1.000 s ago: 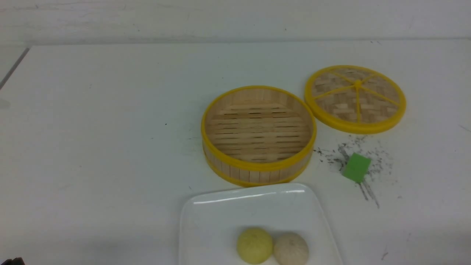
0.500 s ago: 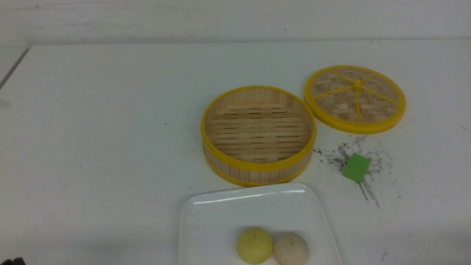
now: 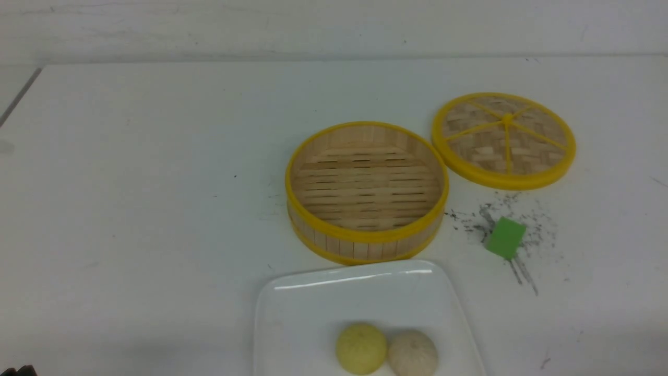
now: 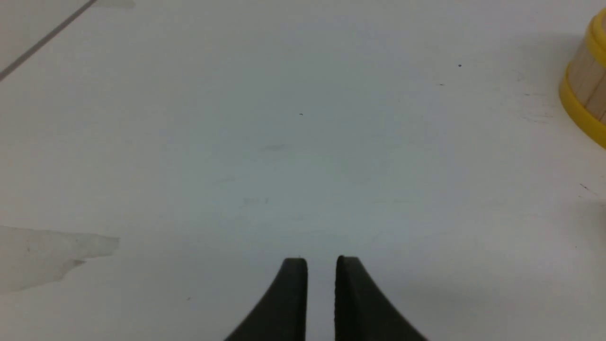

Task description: Put the steamed buns into the plate on the white tablecloth.

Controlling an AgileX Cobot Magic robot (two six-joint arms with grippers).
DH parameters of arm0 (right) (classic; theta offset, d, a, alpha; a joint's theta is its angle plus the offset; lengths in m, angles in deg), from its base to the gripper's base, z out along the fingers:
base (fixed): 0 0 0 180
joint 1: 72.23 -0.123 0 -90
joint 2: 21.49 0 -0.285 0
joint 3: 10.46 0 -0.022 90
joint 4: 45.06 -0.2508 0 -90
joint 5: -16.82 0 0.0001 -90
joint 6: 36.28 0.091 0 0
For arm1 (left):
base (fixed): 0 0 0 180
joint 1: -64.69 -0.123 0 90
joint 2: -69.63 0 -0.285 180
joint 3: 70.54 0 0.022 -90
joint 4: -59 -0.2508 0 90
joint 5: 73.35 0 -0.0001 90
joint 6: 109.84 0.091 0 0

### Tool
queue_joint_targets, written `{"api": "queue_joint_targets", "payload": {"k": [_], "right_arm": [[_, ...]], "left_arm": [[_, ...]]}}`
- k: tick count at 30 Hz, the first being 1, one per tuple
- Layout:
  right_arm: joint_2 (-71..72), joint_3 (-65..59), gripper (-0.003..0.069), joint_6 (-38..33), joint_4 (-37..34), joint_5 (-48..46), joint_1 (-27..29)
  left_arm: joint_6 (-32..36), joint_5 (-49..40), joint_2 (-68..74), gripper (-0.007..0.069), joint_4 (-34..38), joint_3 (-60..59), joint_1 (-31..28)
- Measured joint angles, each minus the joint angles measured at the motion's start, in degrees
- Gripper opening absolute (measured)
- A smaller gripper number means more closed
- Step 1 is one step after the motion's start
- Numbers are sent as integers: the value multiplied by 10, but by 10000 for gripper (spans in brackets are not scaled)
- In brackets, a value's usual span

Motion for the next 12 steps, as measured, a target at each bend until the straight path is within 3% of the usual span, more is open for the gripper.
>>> {"api": "queue_joint_targets", "payload": {"k": [12], "right_arm": [[0,0,219,0,1,0,0]], "left_arm": [[0,0,0,127,0,0,0]]}}
